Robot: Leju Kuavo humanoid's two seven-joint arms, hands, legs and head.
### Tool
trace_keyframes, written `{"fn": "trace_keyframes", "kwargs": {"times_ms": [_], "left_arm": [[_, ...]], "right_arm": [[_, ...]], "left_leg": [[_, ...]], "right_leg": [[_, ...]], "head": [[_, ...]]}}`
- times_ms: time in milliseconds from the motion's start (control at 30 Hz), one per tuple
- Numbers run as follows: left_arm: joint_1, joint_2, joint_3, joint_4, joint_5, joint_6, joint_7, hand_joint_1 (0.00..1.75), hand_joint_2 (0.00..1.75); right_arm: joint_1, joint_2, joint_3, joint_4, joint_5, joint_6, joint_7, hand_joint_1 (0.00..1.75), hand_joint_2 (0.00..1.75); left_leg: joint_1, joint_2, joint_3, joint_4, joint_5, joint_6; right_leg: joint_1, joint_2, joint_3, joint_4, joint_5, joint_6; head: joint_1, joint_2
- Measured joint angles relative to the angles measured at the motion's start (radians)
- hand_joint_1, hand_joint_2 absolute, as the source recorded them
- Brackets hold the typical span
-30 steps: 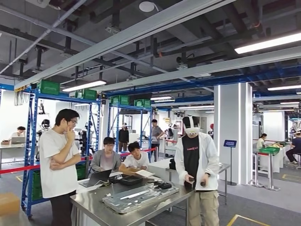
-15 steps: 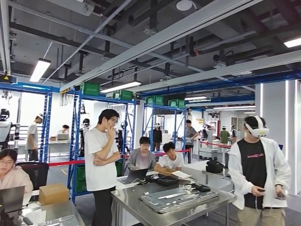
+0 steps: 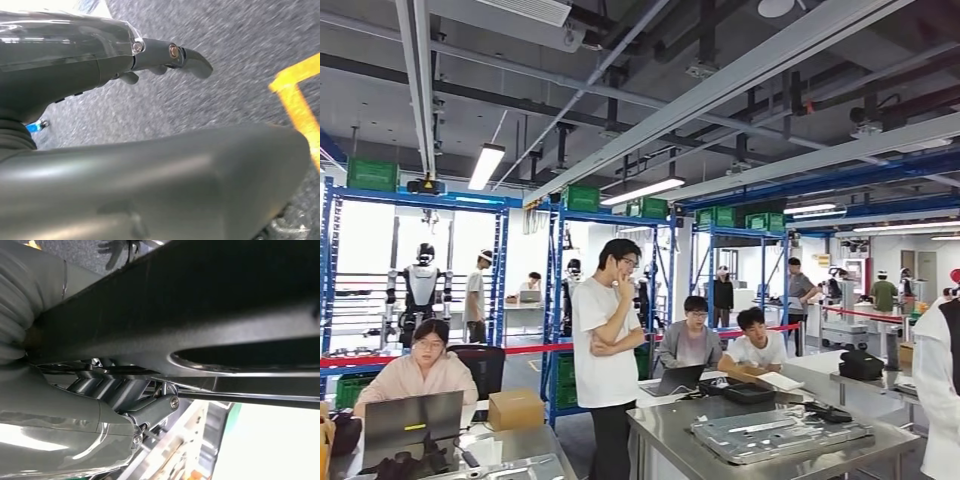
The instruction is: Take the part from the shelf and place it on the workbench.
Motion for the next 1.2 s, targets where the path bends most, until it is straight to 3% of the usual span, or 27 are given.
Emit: {"fn": "trace_keyframes", "kwargs": {"times_ms": [67, 133, 167, 200, 300, 367, 433, 467, 533, 600, 667, 700, 733, 833, 900, 1000, 1067, 1133, 1200], "left_arm": [[-0.002, 0.0, 0.0, 0.0, 0.0, -0.001, -0.001, 0.0, 1.75], [-0.007, 0.002, 0.0, 0.0, 0.0, -0.003, -0.004, 0.0, 1.75], [-0.007, 0.002, 0.0, 0.0, 0.0, -0.004, -0.006, 0.0, 1.75], [-0.006, 0.002, 0.0, 0.0, 0.0, -0.005, -0.007, 0.0, 1.75], [-0.003, 0.004, 0.0, 0.0, 0.0, -0.006, -0.011, 0.0, 1.75], [-0.004, 0.006, 0.0, 0.0, 0.0, -0.007, -0.013, 0.0, 1.75], [-0.002, 0.006, 0.0, 0.0, -0.001, -0.007, -0.013, 0.0, 1.75], [0.0, 0.006, 0.0, 0.0, -0.001, -0.007, -0.013, 0.0, 1.75], [0.0, 0.006, 0.0, 0.0, -0.001, -0.007, -0.013, 0.0, 1.75], [-0.003, 0.007, 0.0, 0.0, 0.001, -0.008, -0.014, 0.0, 1.75], [-0.005, 0.007, 0.0, 0.0, 0.006, -0.011, -0.016, 0.0, 1.75], [-0.004, 0.007, 0.0, 0.0, 0.008, -0.013, -0.016, 0.0, 1.75], [-0.003, 0.007, 0.001, 0.0, 0.01, -0.014, -0.016, 0.0, 1.75], [-0.004, 0.006, 0.001, 0.0, 0.01, -0.015, -0.017, 0.0, 1.75], [-0.003, 0.004, 0.001, 0.0, 0.01, -0.015, -0.018, 0.0, 1.75], [-0.001, 0.005, 0.002, 0.0, 0.011, -0.016, -0.018, 0.0, 1.75], [-0.002, 0.004, 0.002, 0.0, 0.011, -0.016, -0.018, 0.0, 1.75], [-0.005, 0.004, 0.002, 0.0, 0.012, -0.016, -0.018, 0.0, 1.75], [-0.004, 0.004, 0.002, 0.0, 0.012, -0.017, -0.018, 0.0, 1.75]], "right_arm": [[0.0, 0.002, 0.0, -0.001, 0.0, 0.0, 0.0, 1.75, 1.75], [0.005, 0.002, 0.0, 0.0, -0.001, 0.0, 0.0, 1.75, 1.75], [0.008, 0.001, 0.001, 0.0, 0.0, 0.0, 0.0, 1.75, 1.75], [0.01, 0.001, 0.001, 0.001, 0.0, 0.0, 0.0, 1.75, 1.75], [0.012, 0.002, 0.0, 0.001, -0.001, 0.0, 0.0, 1.75, 1.75], [0.011, 0.002, 0.0, 0.001, -0.001, 0.001, 0.0, 1.75, 1.75], [0.011, 0.003, 0.0, 0.0, -0.001, 0.001, 0.0, 1.75, 1.75], [0.011, 0.003, -0.001, 0.0, -0.002, 0.001, 0.001, 1.75, 1.75], [0.011, 0.004, -0.002, 0.0, -0.008, 0.002, 0.005, 1.75, 1.75], [0.013, 0.004, -0.005, 0.003, -0.021, 0.003, 0.015, 1.75, 1.75], [0.017, 0.003, -0.007, 0.009, -0.035, 0.004, 0.027, 1.75, 1.75], [0.019, 0.003, -0.007, 0.013, -0.039, 0.005, 0.033, 1.75, 1.75], [0.02, 0.003, -0.008, 0.016, -0.041, 0.005, 0.035, 1.75, 1.75], [0.019, 0.003, -0.012, 0.019, -0.043, 0.005, 0.038, 1.75, 1.75], [0.016, 0.004, -0.015, 0.02, -0.044, 0.005, 0.039, 1.75, 1.75], [0.015, 0.006, -0.016, 0.021, -0.045, 0.005, 0.042, 1.75, 1.75], [0.015, 0.011, -0.017, 0.022, -0.046, 0.005, 0.042, 1.75, 1.75], [0.016, 0.013, -0.017, 0.024, -0.047, 0.005, 0.043, 1.75, 1.75], [0.019, 0.013, -0.016, 0.028, -0.047, 0.005, 0.043, 1.75, 1.75]], "left_leg": [[-0.004, 0.059, -0.034, 0.072, -0.051, -0.007], [0.004, 0.095, -0.085, 0.189, -0.106, -0.018], [0.01, 0.102, -0.098, 0.224, -0.115, -0.025], [0.015, 0.108, -0.094, 0.224, -0.106, -0.032], [0.025, 0.144, -0.001, 0.059, -0.026, -0.05], [0.02, 0.162, 0.033, -0.006, -0.01, -0.038], [0.015, 0.148, 0.028, -0.006, -0.011, -0.017], [0.015, 0.14, 0.027, -0.006, -0.01, -0.01], [0.016, 0.126, 0.025, -0.007, -0.006, 0.002], [0.015, 0.112, 0.021, -0.008, -0.002, 0.011], [0.009, 0.099, 0.019, -0.007, 0.0, 0.017], [0.006, 0.092, 0.019, -0.007, 0.001, 0.018], [0.002, 0.086, 0.02, -0.007, 0.002, 0.019], [-0.005, 0.074, 0.02, -0.007, 0.004, 0.02], [-0.004, 0.071, 0.017, -0.007, 0.007, 0.015], [-0.003, 0.072, 0.014, -0.007, 0.004, 0.002], [-0.004, 0.084, -0.01, 0.047, -0.04, -0.007], [0.001, 0.097, -0.06, 0.171, -0.107, -0.017], [0.008, 0.102, -0.087, 0.25, -0.131, -0.027]], "right_leg": [[-0.006, -0.032, 0.007, -0.021, 0.01, 0.007], [-0.008, -0.063, 0.006, -0.021, 0.009, 0.009], [-0.01, -0.079, 0.005, -0.02, 0.007, 0.012], [-0.013, -0.094, 0.005, -0.018, 0.005, 0.016], [-0.021, -0.128, 0.004, 0.001, -0.01, 0.038], [-0.02, -0.144, 0.002, 0.016, -0.02, 0.053], [-0.021, -0.157, 0.003, 0.02, -0.023, 0.061], [-0.023, -0.159, 0.004, 0.021, -0.026, 0.065], [-0.029, -0.127, -0.009, 0.061, -0.061, 0.072], [-0.031, -0.079, -0.061, 0.182, -0.13, 0.075], [-0.03, -0.061, -0.117, 0.306, -0.175, 0.072], [-0.029, -0.058, -0.126, 0.321, -0.169, 0.068], [-0.027, -0.057, -0.115, 0.294, -0.144, 0.062], [-0.013, -0.04, -0.027, 0.093, -0.044, 0.029], [-0.006, -0.033, -0.002, 0.035, -0.028, 0.018], [-0.012, -0.041, 0.002, 0.014, -0.015, 0.02], [-0.019, -0.05, 0.003, -0.002, -0.002, 0.019], [-0.018, -0.06, -0.002, -0.002, 0.001, 0.018], [-0.018, -0.07, -0.005, 0.001, 0.001, 0.02]], "head": [[0.0, 0.0], [0.0, 0.0], [0.0, 0.0], [0.0, 0.0], [0.0, 0.0], [0.0, 0.0], [-0.001, 0.0], [-0.001, 0.0], [0.0, 0.0], [0.0, 0.0], [0.0, 0.0], [0.0, 0.0], [0.0, 0.0], [0.0, 0.0], [0.0, 0.0], [0.0, 0.0], [0.0, 0.0], [0.0, 0.0], [0.0, 0.0]]}}
